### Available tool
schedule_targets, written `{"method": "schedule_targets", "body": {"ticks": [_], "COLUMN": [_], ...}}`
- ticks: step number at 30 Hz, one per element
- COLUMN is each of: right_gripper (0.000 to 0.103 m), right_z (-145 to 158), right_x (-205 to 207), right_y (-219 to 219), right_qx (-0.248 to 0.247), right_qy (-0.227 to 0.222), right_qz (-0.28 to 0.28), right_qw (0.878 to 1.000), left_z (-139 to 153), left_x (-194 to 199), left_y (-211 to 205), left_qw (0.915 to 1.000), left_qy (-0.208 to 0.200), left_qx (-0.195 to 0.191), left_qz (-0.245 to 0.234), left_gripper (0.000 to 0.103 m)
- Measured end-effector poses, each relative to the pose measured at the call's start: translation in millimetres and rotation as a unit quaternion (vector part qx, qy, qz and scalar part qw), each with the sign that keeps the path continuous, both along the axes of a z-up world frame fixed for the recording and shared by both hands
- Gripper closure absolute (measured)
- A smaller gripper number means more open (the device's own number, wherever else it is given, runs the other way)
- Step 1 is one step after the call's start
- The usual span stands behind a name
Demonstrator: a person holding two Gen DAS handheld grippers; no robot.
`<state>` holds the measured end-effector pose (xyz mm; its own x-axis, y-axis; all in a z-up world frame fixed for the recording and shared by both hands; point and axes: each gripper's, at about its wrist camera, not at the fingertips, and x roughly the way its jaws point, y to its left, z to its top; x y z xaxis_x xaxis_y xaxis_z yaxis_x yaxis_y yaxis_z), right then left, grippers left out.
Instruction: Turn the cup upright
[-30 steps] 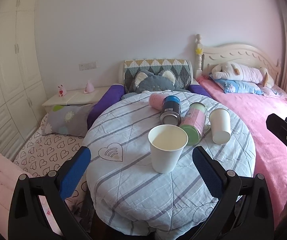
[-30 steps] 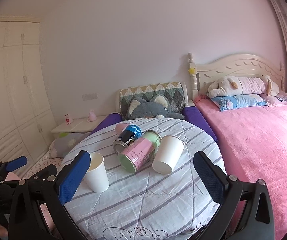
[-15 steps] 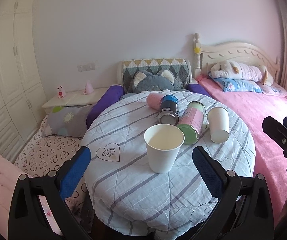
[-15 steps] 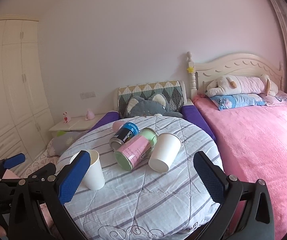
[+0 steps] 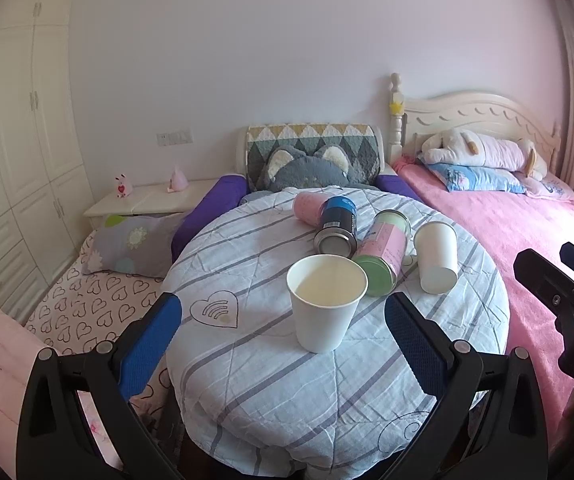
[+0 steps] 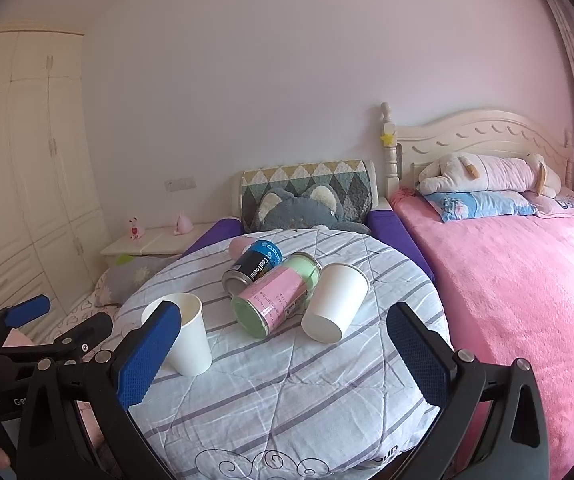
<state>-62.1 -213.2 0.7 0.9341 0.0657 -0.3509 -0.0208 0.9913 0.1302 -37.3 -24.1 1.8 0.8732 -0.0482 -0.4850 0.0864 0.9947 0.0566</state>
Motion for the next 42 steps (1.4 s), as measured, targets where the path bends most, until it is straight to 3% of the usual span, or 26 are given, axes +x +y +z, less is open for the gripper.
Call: {"method": "schedule_targets", "body": {"ticks": [13,42], "right_gripper": [0.000,0.000], "right_z": [-0.6,-6.1], "right_x": [1.3,6.2], "right_y": [1.2,2.1], "right_qx": [-0.008,-0.004], "right_qy": [-0.009,0.000], "right_qz": [0.008,0.018], "right_qw": [1.000,1.000], "left_z": [0.9,-8.5], "left_x": [-4.6,3.0], "left_y": [-4.4,-10.7], "left_qw": [0.9997,0.9998], "left_qy": [-0.021,-0.009], "left_qx": [0.004,0.011], "left_qz": [0.012,0.012], "left_gripper": [0.000,0.000]}}
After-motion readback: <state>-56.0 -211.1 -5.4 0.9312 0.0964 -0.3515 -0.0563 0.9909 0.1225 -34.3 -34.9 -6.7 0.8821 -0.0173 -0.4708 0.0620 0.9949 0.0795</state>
